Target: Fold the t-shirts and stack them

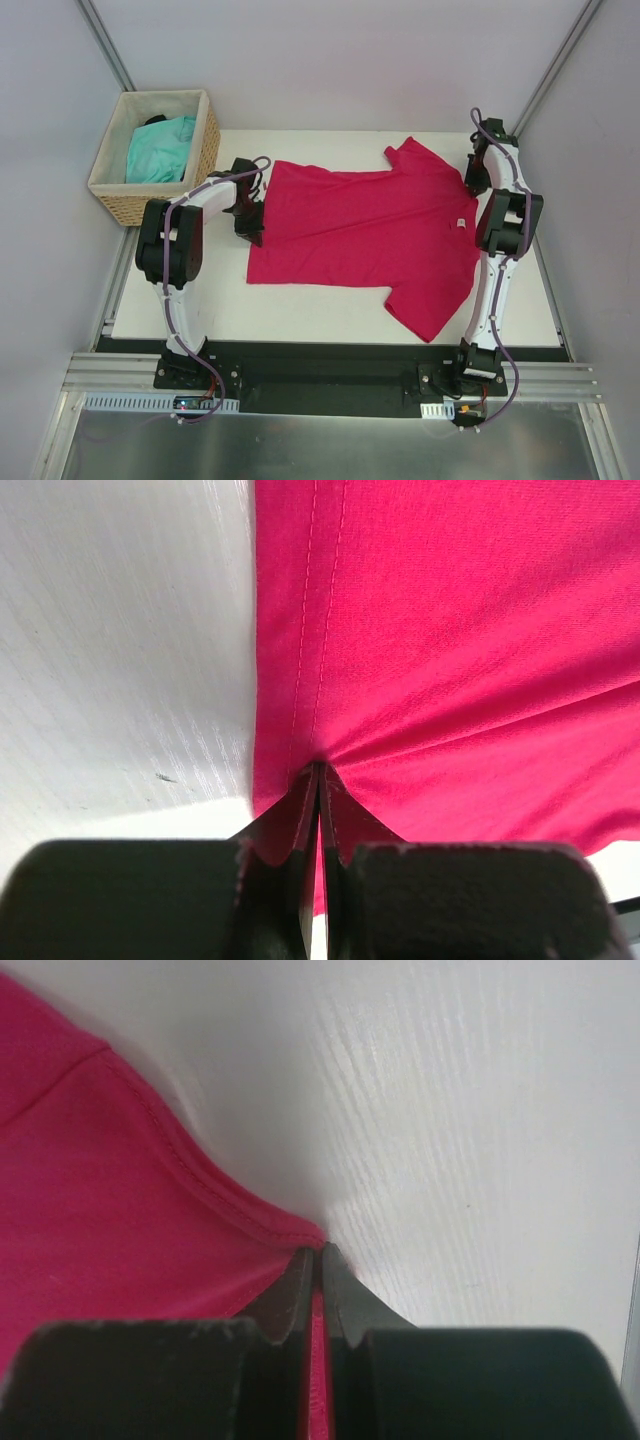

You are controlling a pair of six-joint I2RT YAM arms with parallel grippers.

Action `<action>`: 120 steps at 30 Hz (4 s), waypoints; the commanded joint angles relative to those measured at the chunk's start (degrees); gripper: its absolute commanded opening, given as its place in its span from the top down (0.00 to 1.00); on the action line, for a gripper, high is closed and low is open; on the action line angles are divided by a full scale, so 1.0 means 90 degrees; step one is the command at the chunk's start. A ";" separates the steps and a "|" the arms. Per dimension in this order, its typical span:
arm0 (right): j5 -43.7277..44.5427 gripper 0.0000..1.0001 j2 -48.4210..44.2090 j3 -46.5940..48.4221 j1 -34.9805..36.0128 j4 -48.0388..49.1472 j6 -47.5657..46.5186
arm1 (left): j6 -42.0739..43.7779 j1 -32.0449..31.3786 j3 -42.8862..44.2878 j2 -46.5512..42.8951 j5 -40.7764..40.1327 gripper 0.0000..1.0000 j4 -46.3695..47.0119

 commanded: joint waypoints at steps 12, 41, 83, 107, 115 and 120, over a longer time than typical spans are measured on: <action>-0.1205 0.59 -0.0718 -0.0608 0.0089 0.0669 0.0280 | 0.0253 -0.0055 0.0484 -0.0050 -0.0244 1.00 -0.0491; -0.0933 0.55 -0.5466 -0.7249 0.0695 0.0954 0.1266 | 0.0117 -0.0064 -0.1078 -0.1934 -0.0322 0.60 0.0534; -0.1147 0.72 -0.5642 -0.8276 -0.0438 0.1491 0.0456 | -0.0147 -0.0055 -0.1410 -0.2139 -0.0331 0.67 0.1062; -0.1039 0.92 -0.5427 -0.8023 -0.0448 0.1091 0.0300 | -0.0498 -0.0055 -0.2025 -0.2276 -0.0224 0.77 0.0271; -0.0981 0.94 -0.5359 -0.7974 -0.0448 0.0867 0.0270 | -0.0498 -0.0055 -0.2240 -0.2315 -0.0097 0.80 0.0105; -0.0796 0.96 -0.5193 -0.7759 -0.0448 0.0574 0.0261 | -0.0528 -0.0055 -0.2201 -0.2179 -0.0126 0.84 0.0056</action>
